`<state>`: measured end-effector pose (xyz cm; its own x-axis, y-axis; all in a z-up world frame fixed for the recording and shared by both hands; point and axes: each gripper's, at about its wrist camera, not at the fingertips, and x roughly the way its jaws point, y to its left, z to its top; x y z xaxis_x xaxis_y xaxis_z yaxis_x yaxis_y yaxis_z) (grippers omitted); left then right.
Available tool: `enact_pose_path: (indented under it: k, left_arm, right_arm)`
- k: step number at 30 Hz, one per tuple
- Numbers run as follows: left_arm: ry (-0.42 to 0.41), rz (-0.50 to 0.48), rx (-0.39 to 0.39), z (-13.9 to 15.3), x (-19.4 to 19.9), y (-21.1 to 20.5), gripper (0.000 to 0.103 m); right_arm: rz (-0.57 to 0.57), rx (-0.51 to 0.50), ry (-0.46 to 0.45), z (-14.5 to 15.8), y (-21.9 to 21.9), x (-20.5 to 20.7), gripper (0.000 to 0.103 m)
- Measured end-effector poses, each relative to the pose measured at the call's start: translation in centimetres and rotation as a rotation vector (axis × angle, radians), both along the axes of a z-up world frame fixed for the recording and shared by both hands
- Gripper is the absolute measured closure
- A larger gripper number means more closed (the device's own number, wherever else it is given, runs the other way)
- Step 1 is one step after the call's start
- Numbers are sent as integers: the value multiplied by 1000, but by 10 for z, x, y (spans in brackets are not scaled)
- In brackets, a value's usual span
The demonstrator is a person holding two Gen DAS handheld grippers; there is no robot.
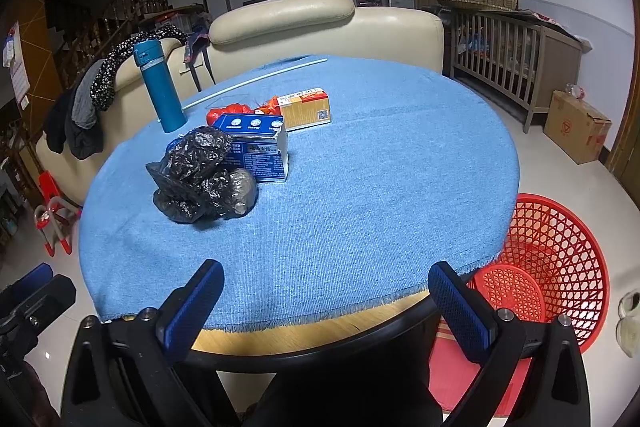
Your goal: Collect trash
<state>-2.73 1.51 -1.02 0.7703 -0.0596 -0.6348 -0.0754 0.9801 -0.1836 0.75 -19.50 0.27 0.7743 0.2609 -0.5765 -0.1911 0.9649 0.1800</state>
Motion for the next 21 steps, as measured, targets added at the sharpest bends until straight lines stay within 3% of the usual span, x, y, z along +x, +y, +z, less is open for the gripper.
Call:
enact_pose_path:
  k: [10,15,21]
  left_arm:
    - [-61,-3,70,17,3,-3,0]
    - [-6,16,53,12,31,4,0]
    - [44,-39,44,5,85,-14,0]
  right_arm:
    - [25,2,-37,15,4,10,0]
    - [0,13,-26,14,-2,23,0]
    - [-26,20,42,-5,-9,34,0]
